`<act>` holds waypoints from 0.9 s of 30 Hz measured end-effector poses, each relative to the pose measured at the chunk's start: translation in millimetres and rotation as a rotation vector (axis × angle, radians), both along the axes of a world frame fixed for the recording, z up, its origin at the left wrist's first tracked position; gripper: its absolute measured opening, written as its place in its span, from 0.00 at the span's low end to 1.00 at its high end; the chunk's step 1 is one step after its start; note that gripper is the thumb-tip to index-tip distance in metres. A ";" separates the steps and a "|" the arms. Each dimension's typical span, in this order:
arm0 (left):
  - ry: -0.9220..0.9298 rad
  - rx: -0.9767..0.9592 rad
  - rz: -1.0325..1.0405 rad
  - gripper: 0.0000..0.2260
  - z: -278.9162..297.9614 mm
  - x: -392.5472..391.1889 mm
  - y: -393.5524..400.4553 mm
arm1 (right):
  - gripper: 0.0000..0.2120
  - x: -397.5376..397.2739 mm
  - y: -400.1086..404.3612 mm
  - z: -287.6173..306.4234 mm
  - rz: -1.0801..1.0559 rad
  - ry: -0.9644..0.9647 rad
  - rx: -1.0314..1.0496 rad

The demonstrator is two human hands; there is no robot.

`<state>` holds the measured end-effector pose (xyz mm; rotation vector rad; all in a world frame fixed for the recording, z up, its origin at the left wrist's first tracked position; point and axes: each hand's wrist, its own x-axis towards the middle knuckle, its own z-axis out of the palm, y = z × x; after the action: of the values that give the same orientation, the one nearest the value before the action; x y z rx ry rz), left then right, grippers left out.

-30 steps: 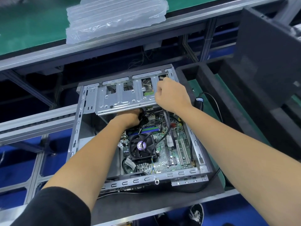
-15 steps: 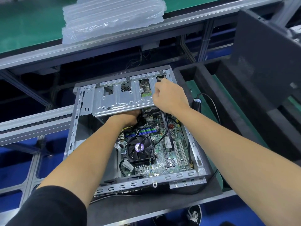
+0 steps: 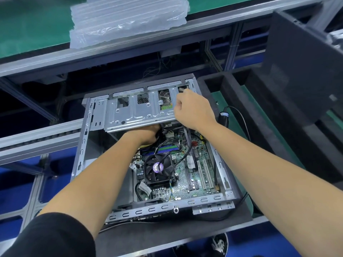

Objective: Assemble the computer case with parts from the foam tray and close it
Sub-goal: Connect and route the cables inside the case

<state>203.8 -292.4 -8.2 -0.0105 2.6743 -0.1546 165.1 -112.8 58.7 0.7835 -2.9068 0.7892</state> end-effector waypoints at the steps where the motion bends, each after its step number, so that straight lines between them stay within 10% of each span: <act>1: -0.017 0.014 0.020 0.14 0.8 -0.2 0.0 | 0.09 0.1 0.0 0.0 0.001 0.000 -0.001; 27: -0.180 0.228 0.307 0.18 22.8 8.1 2.9 | 0.08 -0.9 0.7 -1.4 0.015 0.007 -0.001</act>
<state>211.8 -289.5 14.6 -0.3171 2.4581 0.2349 164.2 -112.1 57.4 0.8066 -2.8976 0.7870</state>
